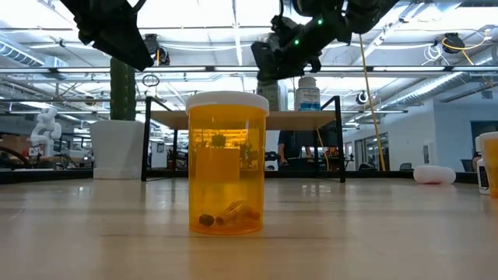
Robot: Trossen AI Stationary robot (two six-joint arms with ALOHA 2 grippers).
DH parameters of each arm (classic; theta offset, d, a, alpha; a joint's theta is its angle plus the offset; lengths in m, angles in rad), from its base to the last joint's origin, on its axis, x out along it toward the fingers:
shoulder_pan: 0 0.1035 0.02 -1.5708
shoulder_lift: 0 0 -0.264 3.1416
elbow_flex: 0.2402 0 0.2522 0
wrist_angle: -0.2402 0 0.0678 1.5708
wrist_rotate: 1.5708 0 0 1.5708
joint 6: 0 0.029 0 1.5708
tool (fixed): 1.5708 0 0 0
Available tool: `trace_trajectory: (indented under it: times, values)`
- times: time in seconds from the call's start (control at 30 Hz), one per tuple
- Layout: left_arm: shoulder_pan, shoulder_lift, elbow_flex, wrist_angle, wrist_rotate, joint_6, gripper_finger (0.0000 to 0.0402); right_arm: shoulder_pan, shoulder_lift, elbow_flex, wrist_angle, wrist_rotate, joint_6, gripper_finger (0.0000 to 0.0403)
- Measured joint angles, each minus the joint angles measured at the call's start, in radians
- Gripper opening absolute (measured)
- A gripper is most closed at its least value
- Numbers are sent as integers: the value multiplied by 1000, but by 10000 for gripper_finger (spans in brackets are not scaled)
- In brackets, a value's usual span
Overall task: Pick and place medicine bottles onto shelf by color
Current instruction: Put the green pill bottle on the shelf
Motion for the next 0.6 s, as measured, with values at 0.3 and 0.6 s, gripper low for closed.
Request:
trace_trajectory:
  times: [0.3,0.6]
  values:
    - [0,0,0,0,2,13,200,-19,16,0,3,0,14,201]
    - [-1,0,0,0,2,16,200,-26,18,1,-8,-83,17,242]
